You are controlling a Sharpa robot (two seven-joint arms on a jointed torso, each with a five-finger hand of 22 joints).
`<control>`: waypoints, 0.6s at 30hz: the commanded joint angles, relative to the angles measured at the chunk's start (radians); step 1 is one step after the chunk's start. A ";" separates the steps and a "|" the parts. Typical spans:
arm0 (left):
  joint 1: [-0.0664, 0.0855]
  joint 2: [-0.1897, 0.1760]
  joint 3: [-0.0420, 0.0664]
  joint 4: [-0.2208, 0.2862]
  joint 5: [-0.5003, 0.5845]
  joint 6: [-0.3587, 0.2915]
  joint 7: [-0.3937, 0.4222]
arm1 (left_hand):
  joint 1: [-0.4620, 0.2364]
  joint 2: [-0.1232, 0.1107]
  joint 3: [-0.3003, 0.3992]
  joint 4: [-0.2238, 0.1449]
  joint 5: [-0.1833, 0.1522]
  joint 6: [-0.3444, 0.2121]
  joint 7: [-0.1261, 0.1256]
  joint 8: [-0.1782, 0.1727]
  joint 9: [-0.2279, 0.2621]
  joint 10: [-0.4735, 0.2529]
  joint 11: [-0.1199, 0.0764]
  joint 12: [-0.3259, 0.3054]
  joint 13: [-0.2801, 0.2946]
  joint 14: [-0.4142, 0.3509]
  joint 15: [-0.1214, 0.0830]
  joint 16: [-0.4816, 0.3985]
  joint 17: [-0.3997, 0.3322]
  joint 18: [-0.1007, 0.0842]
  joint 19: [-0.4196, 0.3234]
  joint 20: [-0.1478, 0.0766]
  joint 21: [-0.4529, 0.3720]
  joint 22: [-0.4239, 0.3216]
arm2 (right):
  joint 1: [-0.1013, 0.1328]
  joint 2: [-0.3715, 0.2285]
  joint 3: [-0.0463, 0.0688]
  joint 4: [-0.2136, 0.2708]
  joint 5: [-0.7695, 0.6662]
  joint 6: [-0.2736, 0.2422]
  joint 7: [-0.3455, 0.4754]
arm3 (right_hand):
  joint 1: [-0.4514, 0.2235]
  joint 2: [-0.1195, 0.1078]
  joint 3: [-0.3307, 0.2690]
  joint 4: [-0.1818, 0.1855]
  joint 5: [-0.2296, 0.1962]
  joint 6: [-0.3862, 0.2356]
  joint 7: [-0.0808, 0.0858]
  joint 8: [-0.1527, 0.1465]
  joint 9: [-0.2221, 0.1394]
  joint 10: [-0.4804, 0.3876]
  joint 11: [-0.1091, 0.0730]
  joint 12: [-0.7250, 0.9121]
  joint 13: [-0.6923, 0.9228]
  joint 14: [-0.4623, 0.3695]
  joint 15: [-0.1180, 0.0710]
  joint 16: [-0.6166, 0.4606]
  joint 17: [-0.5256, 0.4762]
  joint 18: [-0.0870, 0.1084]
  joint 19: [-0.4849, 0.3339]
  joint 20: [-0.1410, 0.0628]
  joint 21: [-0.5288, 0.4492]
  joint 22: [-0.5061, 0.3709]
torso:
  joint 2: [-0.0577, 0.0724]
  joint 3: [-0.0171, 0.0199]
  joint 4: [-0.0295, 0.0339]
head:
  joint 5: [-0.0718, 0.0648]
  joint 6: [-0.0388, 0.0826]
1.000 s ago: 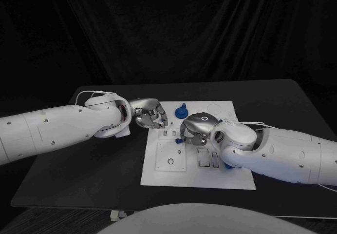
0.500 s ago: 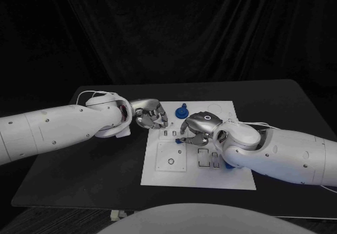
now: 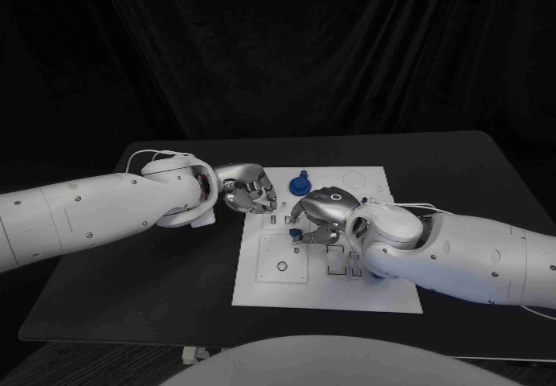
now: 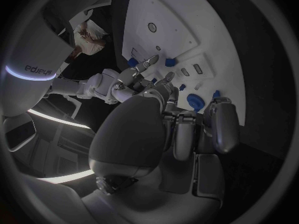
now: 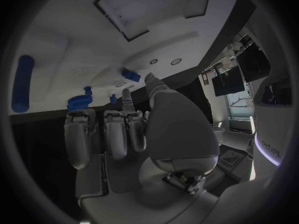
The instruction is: Assemble the parts on the task board
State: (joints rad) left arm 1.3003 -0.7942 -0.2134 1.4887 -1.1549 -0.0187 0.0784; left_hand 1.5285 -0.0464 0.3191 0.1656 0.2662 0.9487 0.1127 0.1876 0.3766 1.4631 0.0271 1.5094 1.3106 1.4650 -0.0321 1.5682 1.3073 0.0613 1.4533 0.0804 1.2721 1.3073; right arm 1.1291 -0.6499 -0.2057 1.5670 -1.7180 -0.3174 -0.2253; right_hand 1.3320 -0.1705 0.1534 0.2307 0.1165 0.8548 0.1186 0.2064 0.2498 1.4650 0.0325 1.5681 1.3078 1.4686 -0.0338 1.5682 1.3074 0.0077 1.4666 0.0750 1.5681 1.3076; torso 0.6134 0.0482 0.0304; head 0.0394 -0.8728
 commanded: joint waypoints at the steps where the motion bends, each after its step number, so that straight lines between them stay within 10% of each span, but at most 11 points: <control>1: -0.002 0.002 0.001 0.001 0.011 0.009 0.006 | 0.002 0.009 0.001 0.005 0.006 -0.004 0.003 0.005 -0.001 0.056 0.004 -0.005 0.202 0.106 0.005 0.003 0.263 0.000 -0.005 0.000 -0.003 0.183 | -0.007 0.006 0.000 -0.005 -0.013 0.017 0.004 | 0.027 0.002 -0.001 0.006 0.029 -0.012 0.000 0.012 0.004 0.106 -0.004 0.003 0.263 0.102 0.000 0.003 0.263 -0.007 0.102 0.002 0.000 0.262 | 0.000 0.0003 0.0012 | 0.000 0.000; 14: -0.003 0.002 0.001 0.001 0.011 0.013 0.005 | 0.002 0.009 0.001 0.005 0.006 -0.004 0.003 0.005 -0.001 0.056 0.004 -0.005 0.202 0.106 0.005 0.003 0.263 0.000 -0.005 0.000 -0.003 0.183 | -0.019 0.022 0.000 -0.027 -0.015 0.022 0.007 | 0.081 0.016 0.004 -0.004 0.105 -0.005 -0.004 0.072 0.026 0.106 -0.006 0.003 0.263 0.102 -0.002 0.003 0.263 -0.006 0.100 -0.001 -0.004 0.260 | 0.000 0.0002 0.0005 | 0.000 0.000; 18: -0.003 0.002 0.001 0.001 0.011 0.013 0.004 | 0.004 0.008 0.000 0.005 0.008 -0.005 0.003 0.005 -0.002 0.055 0.004 -0.005 0.202 0.106 0.005 0.003 0.263 0.000 -0.006 0.000 -0.004 0.182 | -0.019 0.024 0.000 -0.029 -0.015 0.005 0.013 | 0.105 0.035 0.019 -0.030 0.234 0.008 -0.009 0.116 0.043 0.106 -0.008 0.003 0.263 0.102 -0.005 0.003 0.263 -0.005 0.100 -0.003 -0.004 0.260 | 0.000 0.0000 0.0004 | -0.001 0.000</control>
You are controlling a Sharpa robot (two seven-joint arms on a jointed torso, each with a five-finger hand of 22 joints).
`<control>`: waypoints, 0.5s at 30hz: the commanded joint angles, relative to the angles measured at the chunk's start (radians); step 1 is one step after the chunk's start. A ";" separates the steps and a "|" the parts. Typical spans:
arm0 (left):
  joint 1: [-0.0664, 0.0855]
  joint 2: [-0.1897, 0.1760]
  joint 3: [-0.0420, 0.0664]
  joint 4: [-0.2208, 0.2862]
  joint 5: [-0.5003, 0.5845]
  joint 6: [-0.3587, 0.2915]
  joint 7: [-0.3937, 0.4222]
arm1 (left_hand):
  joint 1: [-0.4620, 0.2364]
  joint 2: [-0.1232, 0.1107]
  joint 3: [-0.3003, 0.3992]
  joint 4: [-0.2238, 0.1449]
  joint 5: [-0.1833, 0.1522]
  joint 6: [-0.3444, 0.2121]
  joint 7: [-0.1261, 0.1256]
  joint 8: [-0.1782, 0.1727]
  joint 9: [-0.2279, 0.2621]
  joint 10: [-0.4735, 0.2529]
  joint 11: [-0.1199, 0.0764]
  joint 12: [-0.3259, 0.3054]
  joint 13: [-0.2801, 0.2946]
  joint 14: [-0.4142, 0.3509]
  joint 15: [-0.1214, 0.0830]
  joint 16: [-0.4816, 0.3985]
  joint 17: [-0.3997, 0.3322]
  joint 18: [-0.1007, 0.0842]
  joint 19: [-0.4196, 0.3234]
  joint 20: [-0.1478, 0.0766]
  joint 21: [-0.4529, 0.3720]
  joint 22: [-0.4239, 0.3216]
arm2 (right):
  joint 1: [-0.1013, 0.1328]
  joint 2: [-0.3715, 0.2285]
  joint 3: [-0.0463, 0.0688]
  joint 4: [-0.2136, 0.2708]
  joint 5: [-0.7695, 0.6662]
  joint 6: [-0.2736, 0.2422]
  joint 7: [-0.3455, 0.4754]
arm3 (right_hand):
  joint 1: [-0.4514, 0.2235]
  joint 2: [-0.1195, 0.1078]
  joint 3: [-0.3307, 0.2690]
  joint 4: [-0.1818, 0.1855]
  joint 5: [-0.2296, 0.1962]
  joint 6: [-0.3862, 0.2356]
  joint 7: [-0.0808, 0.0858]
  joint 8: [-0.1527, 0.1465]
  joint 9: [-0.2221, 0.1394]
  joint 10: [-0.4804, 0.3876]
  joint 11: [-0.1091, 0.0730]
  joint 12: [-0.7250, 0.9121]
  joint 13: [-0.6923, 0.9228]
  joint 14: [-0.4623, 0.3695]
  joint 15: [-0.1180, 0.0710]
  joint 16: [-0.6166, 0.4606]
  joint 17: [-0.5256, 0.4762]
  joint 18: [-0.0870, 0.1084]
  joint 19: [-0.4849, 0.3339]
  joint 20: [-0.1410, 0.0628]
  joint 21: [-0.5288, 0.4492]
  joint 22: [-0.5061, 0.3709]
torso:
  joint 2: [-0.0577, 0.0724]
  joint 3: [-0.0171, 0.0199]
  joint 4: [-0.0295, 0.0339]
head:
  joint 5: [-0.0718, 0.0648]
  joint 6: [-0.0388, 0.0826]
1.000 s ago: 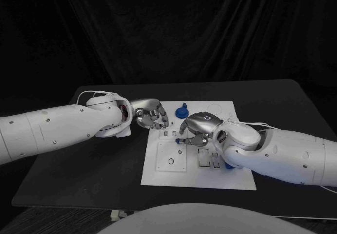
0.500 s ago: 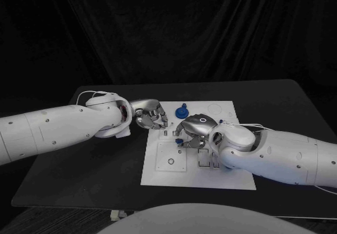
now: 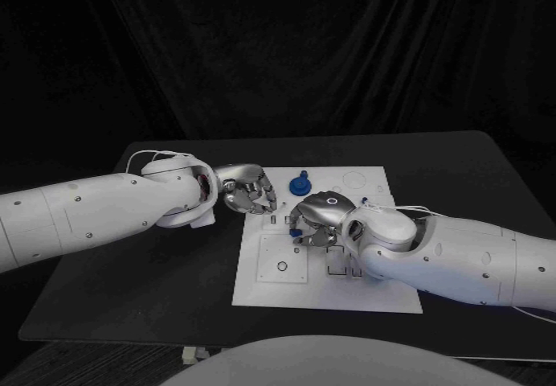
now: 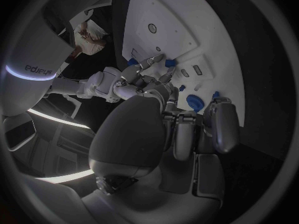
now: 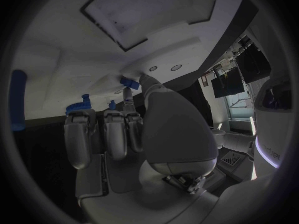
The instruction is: Assemble the parts on the task board
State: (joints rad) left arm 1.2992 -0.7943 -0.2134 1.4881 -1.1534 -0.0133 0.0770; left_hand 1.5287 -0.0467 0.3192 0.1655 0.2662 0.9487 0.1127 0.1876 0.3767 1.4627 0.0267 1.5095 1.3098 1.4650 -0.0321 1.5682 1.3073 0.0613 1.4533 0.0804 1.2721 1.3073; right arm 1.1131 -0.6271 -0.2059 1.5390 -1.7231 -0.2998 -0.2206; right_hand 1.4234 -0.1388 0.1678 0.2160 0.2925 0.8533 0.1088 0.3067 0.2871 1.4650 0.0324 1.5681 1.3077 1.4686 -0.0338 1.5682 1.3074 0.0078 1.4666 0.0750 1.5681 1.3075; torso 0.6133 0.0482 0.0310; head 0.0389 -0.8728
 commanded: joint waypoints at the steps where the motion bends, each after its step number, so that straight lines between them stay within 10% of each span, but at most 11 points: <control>1: -0.002 0.002 0.001 0.001 0.010 0.008 0.005 | 0.004 0.009 0.000 0.005 0.008 -0.005 0.003 0.005 -0.002 0.056 0.004 -0.005 0.202 0.106 0.005 0.003 0.263 0.000 -0.006 0.000 -0.004 0.182 | -0.003 0.001 0.000 -0.002 -0.010 -0.017 0.010 | 0.015 0.005 0.008 -0.020 0.083 0.014 0.000 0.023 0.009 0.106 -0.010 0.003 0.263 0.102 -0.005 0.003 0.263 -0.005 0.099 -0.004 -0.005 0.260 | 0.000 0.0000 -0.0002 | 0.000 0.000; 5: -0.003 0.002 0.001 0.001 0.010 0.009 0.004 | 0.004 0.009 0.000 0.005 0.008 -0.005 0.003 0.005 -0.002 0.056 0.004 -0.005 0.202 0.106 0.005 0.003 0.263 0.000 -0.006 0.000 -0.004 0.182 | -0.004 0.001 0.000 -0.003 -0.010 -0.032 0.016 | 0.014 0.022 0.026 -0.032 0.157 0.042 -0.008 0.050 0.017 0.106 -0.011 0.003 0.263 0.102 -0.007 0.003 0.263 -0.005 0.099 -0.006 -0.005 0.260 | 0.000 0.0001 -0.0007 | 0.001 0.000; 15: -0.007 0.004 0.001 -0.001 0.010 0.015 0.002 | 0.004 0.009 0.000 0.006 0.009 -0.005 0.003 0.005 -0.003 0.055 0.004 -0.006 0.202 0.106 0.005 0.003 0.263 0.001 -0.007 0.000 -0.006 0.182 | -0.004 -0.004 0.000 -0.003 -0.009 -0.054 0.020 | 0.011 0.046 0.044 -0.044 0.161 0.082 -0.014 0.074 0.024 0.106 -0.011 0.003 0.263 0.102 -0.007 0.003 0.263 -0.003 0.095 -0.006 -0.011 0.258 | 0.000 0.0002 -0.0002 | -0.001 0.000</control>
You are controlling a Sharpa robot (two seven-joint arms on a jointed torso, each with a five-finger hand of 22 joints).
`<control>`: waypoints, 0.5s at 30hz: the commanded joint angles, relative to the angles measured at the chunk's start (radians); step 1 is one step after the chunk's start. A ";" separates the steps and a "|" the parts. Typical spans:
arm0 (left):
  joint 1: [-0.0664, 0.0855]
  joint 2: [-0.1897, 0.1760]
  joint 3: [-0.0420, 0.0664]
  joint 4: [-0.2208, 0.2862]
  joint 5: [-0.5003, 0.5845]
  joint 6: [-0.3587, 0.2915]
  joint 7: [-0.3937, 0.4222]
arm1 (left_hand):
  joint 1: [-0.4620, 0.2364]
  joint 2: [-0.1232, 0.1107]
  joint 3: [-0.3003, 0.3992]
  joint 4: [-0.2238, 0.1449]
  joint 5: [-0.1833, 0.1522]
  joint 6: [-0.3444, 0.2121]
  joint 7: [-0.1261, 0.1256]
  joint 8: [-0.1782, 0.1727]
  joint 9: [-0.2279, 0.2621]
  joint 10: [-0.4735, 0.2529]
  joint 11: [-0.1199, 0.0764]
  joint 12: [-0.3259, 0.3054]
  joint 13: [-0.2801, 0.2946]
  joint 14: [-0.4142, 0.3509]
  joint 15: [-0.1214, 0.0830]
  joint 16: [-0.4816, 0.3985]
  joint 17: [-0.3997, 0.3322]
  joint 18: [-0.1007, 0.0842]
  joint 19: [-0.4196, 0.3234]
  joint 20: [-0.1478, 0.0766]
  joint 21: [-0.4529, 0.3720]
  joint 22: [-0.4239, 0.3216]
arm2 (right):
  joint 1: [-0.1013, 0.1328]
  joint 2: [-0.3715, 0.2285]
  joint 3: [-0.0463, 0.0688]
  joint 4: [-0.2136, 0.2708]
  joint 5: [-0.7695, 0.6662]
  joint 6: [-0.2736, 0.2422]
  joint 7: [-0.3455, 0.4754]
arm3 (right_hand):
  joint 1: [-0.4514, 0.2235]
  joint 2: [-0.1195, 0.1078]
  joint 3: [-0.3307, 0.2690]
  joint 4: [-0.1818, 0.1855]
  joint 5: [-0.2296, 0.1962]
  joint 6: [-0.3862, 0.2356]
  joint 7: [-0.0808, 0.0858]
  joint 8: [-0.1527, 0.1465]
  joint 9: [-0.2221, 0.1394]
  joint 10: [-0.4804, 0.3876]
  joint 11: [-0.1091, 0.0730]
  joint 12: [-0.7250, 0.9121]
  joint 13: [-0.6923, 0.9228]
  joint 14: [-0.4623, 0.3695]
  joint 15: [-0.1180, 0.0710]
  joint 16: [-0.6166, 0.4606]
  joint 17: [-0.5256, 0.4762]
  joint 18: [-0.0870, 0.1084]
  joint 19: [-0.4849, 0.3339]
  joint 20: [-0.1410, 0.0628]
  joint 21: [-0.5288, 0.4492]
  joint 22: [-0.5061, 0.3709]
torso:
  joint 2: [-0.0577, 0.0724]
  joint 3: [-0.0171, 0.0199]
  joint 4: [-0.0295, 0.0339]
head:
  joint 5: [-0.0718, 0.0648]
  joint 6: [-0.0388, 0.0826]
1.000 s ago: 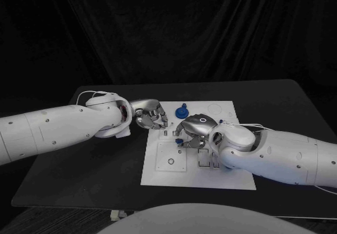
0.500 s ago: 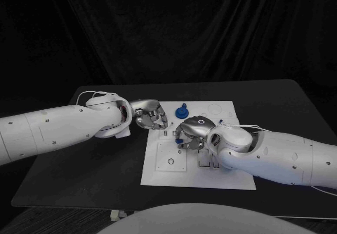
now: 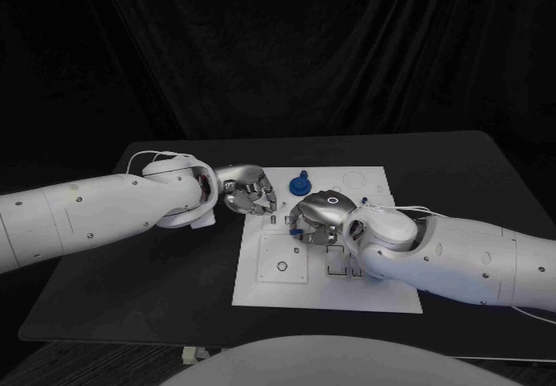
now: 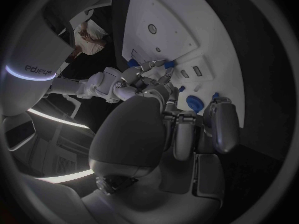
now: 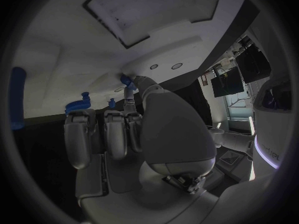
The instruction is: Assemble the parts on the task board
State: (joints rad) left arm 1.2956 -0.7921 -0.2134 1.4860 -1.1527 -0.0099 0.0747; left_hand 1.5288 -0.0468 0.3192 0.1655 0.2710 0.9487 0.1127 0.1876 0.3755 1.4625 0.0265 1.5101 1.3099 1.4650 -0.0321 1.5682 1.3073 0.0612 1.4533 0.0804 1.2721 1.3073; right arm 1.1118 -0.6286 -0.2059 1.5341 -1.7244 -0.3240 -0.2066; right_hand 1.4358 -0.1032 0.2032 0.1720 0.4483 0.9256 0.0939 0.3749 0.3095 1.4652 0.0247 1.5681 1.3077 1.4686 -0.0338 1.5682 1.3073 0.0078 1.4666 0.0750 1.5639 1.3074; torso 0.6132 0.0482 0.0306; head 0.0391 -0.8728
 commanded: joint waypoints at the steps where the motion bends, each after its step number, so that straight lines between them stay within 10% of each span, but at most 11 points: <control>1: -0.004 0.002 0.001 0.000 0.009 0.012 0.004 | 0.004 0.009 0.000 0.006 0.004 -0.005 0.003 0.005 -0.001 0.055 0.005 -0.007 0.202 0.106 0.005 0.003 0.263 0.001 -0.007 0.000 -0.006 0.182 | -0.003 -0.003 0.000 0.002 -0.007 -0.031 0.006 | -0.001 0.012 0.010 -0.001 0.007 0.011 0.000 0.007 0.001 0.106 -0.004 0.003 0.263 0.102 -0.007 0.003 0.263 -0.003 0.095 -0.006 -0.007 0.257 | 0.000 0.0001 0.0004 | -0.002 0.000; 8: -0.007 0.002 0.001 0.000 0.009 0.014 0.003 | 0.004 0.010 0.001 0.006 0.005 -0.005 0.004 0.006 -0.002 0.054 0.005 -0.008 0.201 0.106 0.005 0.003 0.263 0.001 -0.008 0.000 -0.008 0.182 | -0.003 -0.010 0.000 0.009 -0.001 -0.065 0.004 | 0.003 0.019 0.021 -0.014 0.022 0.016 -0.001 0.010 0.002 0.106 -0.005 0.003 0.263 0.102 -0.008 0.003 0.263 -0.001 0.091 -0.006 -0.014 0.255 | 0.000 -0.0002 0.0001 | -0.001 0.000; 15: -0.008 0.000 0.001 0.001 0.009 0.012 0.003 | 0.004 0.011 0.001 0.007 0.006 -0.006 0.004 0.006 -0.002 0.053 0.005 -0.010 0.199 0.106 0.005 0.003 0.263 0.002 -0.009 0.000 -0.010 0.181 | -0.003 -0.043 0.000 0.046 0.042 -0.216 0.005 | -0.009 0.011 0.019 -0.027 0.017 0.036 -0.010 0.025 0.008 0.106 -0.012 0.003 0.263 0.102 -0.013 0.003 0.263 0.003 0.083 -0.010 -0.026 0.250 | 0.000 0.0000 -0.0004 | 0.002 0.000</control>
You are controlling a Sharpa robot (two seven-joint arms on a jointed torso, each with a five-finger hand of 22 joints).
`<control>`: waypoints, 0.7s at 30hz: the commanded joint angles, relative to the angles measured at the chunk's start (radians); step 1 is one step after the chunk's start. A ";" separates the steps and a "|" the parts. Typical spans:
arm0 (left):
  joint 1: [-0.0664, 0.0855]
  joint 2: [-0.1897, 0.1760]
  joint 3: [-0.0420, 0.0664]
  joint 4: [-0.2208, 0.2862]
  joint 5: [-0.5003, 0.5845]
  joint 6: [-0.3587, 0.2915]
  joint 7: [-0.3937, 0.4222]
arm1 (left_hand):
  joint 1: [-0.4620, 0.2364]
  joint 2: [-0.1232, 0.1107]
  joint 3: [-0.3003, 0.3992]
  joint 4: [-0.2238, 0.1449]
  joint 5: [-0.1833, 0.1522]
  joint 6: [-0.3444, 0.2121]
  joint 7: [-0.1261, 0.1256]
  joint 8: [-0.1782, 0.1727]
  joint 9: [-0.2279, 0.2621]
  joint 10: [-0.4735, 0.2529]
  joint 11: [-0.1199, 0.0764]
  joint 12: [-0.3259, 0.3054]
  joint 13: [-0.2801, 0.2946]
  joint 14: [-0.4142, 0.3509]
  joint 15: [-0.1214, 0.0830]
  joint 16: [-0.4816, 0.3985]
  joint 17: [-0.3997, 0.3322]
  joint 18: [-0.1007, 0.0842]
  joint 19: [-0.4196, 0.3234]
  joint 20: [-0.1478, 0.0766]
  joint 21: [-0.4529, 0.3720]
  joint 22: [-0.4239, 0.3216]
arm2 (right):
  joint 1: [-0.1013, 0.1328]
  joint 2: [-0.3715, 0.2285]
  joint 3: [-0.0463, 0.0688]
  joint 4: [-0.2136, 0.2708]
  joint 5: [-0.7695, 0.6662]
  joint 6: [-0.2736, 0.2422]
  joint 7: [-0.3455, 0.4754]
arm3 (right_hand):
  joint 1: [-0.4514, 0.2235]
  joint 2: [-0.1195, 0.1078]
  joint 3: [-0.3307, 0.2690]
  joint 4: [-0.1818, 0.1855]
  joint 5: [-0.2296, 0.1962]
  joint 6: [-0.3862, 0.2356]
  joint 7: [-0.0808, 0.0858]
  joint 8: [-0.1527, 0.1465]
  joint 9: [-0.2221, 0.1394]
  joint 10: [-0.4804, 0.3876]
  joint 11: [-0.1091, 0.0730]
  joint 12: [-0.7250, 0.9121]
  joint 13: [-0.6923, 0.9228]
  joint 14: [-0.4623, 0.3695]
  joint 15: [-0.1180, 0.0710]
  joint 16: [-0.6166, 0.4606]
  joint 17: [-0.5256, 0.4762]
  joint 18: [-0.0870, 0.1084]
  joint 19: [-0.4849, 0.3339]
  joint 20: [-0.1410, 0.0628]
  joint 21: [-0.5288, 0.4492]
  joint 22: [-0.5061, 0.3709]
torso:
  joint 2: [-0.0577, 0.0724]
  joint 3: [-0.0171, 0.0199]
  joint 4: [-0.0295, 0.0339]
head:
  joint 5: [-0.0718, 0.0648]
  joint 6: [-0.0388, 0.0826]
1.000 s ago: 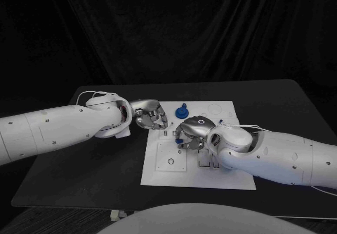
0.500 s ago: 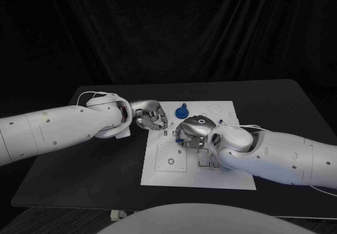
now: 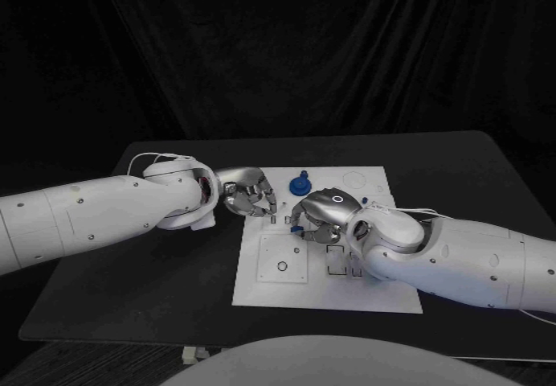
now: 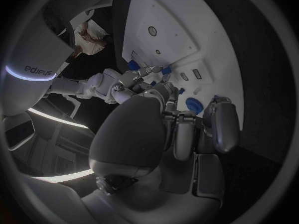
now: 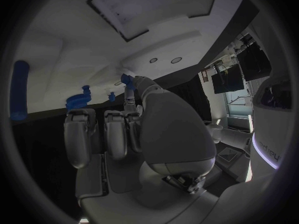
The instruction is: Assemble the parts on the task board
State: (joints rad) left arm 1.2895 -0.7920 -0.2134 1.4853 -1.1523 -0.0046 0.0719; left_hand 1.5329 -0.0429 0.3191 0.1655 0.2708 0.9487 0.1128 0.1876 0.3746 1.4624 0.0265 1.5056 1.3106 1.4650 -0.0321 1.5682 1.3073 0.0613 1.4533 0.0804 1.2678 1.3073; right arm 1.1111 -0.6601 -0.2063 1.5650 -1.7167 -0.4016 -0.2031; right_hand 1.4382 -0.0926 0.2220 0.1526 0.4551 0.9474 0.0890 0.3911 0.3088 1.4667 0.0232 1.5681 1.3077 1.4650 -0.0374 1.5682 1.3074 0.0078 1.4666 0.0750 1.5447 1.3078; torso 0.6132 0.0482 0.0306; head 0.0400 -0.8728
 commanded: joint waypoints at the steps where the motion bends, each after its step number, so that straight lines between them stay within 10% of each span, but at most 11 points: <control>1: -0.002 0.000 0.001 0.001 0.009 0.007 0.006 | 0.000 0.007 0.001 0.007 0.006 -0.006 0.004 0.006 -0.001 0.053 0.005 -0.005 0.198 0.106 0.005 0.003 0.263 0.002 -0.009 0.000 -0.006 0.181 | -0.002 -0.017 0.001 0.021 0.044 -0.163 0.004 | -0.012 -0.001 0.000 -0.009 0.014 0.016 -0.006 0.011 0.010 0.104 -0.011 0.003 0.263 0.106 -0.010 0.003 0.263 0.003 0.083 -0.010 -0.007 0.249 | 0.000 -0.0001 -0.0003 | 0.001 0.000; 13: -0.004 0.002 0.001 0.000 0.009 0.011 0.004 | 0.000 0.008 0.001 0.007 0.006 -0.006 0.004 0.006 -0.002 0.051 0.005 -0.007 0.196 0.106 0.005 0.003 0.263 0.002 -0.011 0.000 -0.009 0.180 | -0.002 -0.035 0.001 0.021 0.141 -0.295 0.003 | -0.022 -0.005 0.008 -0.033 0.081 0.044 -0.020 0.043 0.032 0.104 -0.024 0.003 0.263 0.106 -0.022 0.003 0.263 0.004 0.079 -0.021 -0.013 0.247 | 0.000 -0.0001 -0.0002 | -0.004 0.000; 21: -0.005 0.004 0.001 -0.001 0.009 0.013 0.003 | 0.000 0.008 0.001 0.007 0.007 -0.006 0.004 0.006 -0.002 0.051 0.005 -0.008 0.196 0.106 0.005 0.003 0.263 0.002 -0.011 0.000 -0.009 0.180 | -0.006 -0.006 0.001 -0.022 0.199 -0.260 0.005 | -0.033 -0.002 0.010 -0.045 -0.005 0.034 -0.024 0.049 0.042 0.104 -0.028 0.003 0.263 0.106 -0.026 0.003 0.263 0.007 0.073 -0.026 -0.023 0.243 | -0.001 -0.0005 -0.0016 | -0.003 0.000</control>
State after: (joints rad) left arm 1.2860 -0.7896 -0.2134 1.4836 -1.1522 -0.0003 0.0689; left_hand 1.5328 -0.0429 0.3192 0.1654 0.2740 0.9487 0.1127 0.1876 0.3737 1.4622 0.0264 1.5017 1.3100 1.4650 -0.0321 1.5682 1.3073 0.0612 1.4492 0.0834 1.2618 1.3073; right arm 1.1083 -0.6686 -0.2059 1.5464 -1.5680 -0.6458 -0.1997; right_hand 1.4076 -0.0978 0.2333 0.1138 0.4539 0.9570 0.0974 0.4311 0.3088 1.4652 -0.0002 1.5681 1.3077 1.4658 -0.0583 1.5682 1.3074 0.0077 1.4667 0.0533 1.5271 1.3079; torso 0.6123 0.0479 0.0292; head 0.0378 -0.8728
